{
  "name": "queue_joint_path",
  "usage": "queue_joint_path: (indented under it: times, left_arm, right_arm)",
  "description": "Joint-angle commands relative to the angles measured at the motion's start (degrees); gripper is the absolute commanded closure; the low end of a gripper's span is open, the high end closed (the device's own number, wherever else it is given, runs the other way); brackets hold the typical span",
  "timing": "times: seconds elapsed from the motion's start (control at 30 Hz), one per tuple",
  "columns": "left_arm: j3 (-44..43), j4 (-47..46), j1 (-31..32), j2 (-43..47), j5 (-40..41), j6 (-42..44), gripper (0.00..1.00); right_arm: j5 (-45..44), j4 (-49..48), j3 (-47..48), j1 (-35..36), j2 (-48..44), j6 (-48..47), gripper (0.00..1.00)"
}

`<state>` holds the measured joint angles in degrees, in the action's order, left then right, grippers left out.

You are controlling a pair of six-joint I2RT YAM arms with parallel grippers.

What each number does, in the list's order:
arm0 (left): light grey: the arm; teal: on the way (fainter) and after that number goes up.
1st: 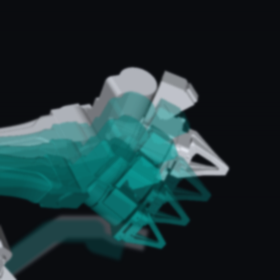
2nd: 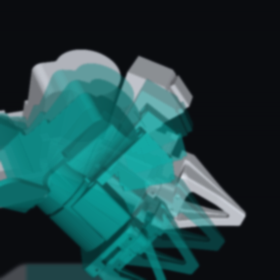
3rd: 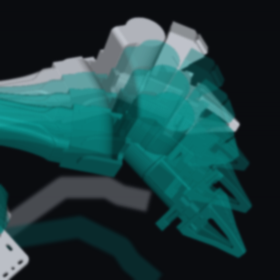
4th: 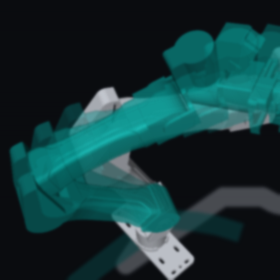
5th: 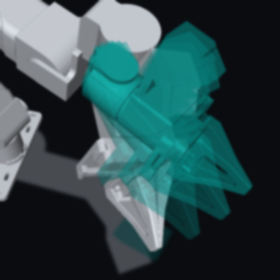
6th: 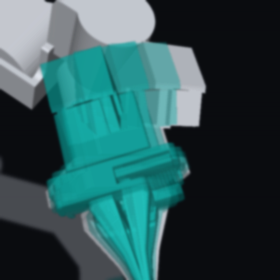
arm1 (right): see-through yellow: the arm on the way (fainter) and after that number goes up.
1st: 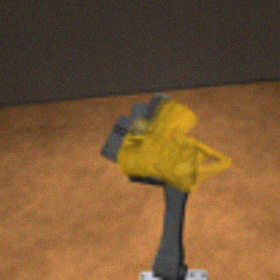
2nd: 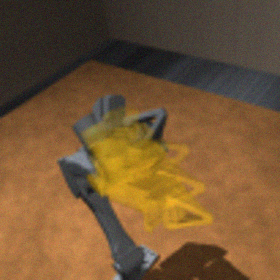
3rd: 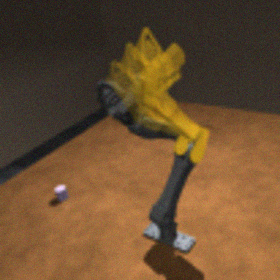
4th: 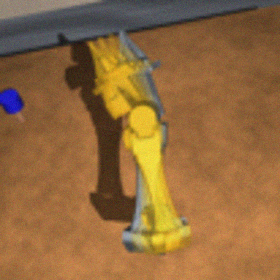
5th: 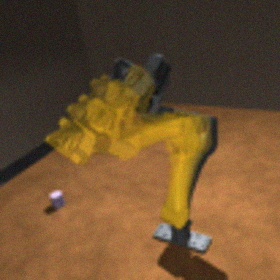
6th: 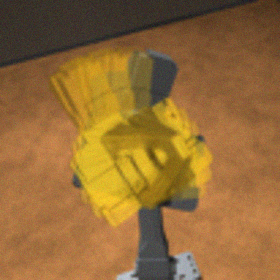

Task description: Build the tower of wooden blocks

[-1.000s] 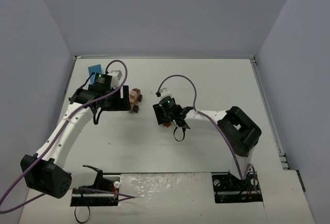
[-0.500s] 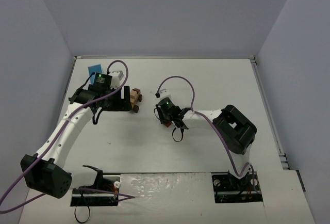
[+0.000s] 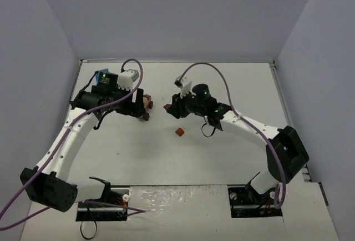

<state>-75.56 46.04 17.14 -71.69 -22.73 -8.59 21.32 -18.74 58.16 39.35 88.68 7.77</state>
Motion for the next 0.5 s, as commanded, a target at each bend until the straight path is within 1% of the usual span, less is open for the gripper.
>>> queue_joint_path:
  times: [0.0, 0.03, 0.1, 0.13, 0.23, 0.3, 0.37, 0.47]
  left_arm:
    - [-8.1, -4.3, -0.44, 1.4, -10.8, 7.28, 0.33]
    - [-9.56, -4.47, -0.44, 1.47, -13.19, 8.59, 0.33]
    - [-11.49, -4.47, -0.44, 1.61, -17.76, 10.35, 0.33]
    - [-12.65, -4.48, -0.44, 1.72, -21.21, 12.29, 0.33]
    - [-14.85, -4.5, -0.44, 1.46, -29.17, 13.5, 0.32]
    - [-15.75, -4.62, -0.44, 1.16, -34.04, 13.98, 0.32]
    - [-16.01, -4.57, -0.44, 0.76, -37.07, 14.21, 0.32]
    - [-15.71, -4.57, -0.44, 0.53, -38.25, 14.29, 0.32]
  right_arm:
    - [24.71, -3.59, 5.22, -6.18, -5.7, -1.86, 1.0]
    - [29.41, -3.59, 6.19, -7.36, -6.39, -1.76, 1.0]
    - [34.08, -3.59, 7.35, -8.17, -6.93, -1.53, 1.0]
    - [38.63, -3.59, 9.09, -8.63, -7.3, -1.32, 1.0]
    - [45.16, -3.65, 11.83, -9.12, -7.38, -0.54, 1.0]
    - [48.13, -3.68, 13.21, -9.2, -7.38, 0.06, 1.0]
    - [49.37, -3.68, 14.02, -9.29, -7.67, 0.5, 1.0]
    - [50.06, -3.76, 14.79, -9.29, -8.37, 0.82, 1.0]
